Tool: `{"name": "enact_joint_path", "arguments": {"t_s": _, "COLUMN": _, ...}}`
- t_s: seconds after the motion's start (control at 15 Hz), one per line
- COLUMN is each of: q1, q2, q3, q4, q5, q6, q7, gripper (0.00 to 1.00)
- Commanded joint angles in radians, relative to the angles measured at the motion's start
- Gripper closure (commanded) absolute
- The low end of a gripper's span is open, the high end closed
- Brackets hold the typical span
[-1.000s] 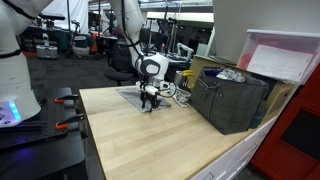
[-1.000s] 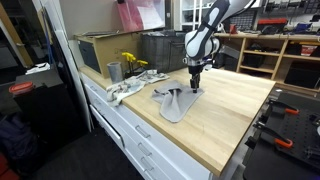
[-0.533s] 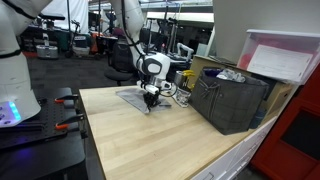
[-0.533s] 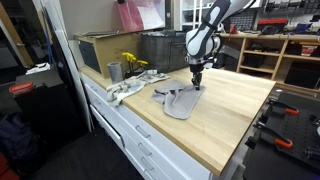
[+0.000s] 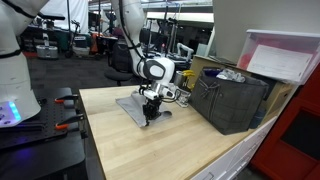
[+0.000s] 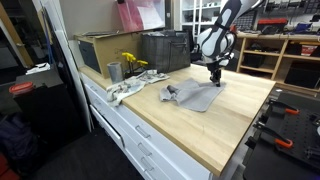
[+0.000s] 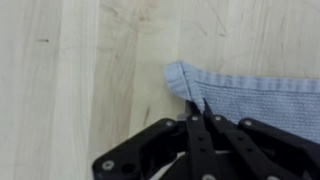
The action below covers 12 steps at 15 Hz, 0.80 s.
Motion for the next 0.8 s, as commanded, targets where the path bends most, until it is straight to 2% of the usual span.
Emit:
{"name": "enact_joint_path", "arguments": {"t_s": 0.0, "q1": 0.005, "q2": -0.051, "q3": -0.050, "q4": -0.056, "q5": -0.080, "q6": -0.064, "q7": 0.056, "gripper": 0.99}}
{"name": "enact_joint_path", "arguments": {"t_s": 0.47, "q1": 0.008, "q2": -0.045, "q3": -0.117, "q4": -0.069, "q5": -0.249, "q6": -0.121, "q7": 0.100, "gripper": 0.99}}
{"name": "enact_joint_path", "arguments": {"t_s": 0.53, "q1": 0.006, "q2": -0.051, "q3": -0.118, "q4": -0.068, "q5": -0.257, "q6": -0.124, "q7": 0.107, "gripper": 0.71}}
{"name": "enact_joint_path", "arguments": {"t_s": 0.6, "q1": 0.006, "q2": -0.061, "q3": -0.116, "q4": -0.068, "q5": -0.262, "q6": -0.124, "q7": 0.115, "gripper": 0.71}}
{"name": "enact_joint_path", "arguments": {"t_s": 0.73, "q1": 0.011, "q2": -0.102, "q3": -0.105, "q4": -0.076, "q5": -0.261, "q6": -0.114, "q7": 0.120, "gripper": 0.57}}
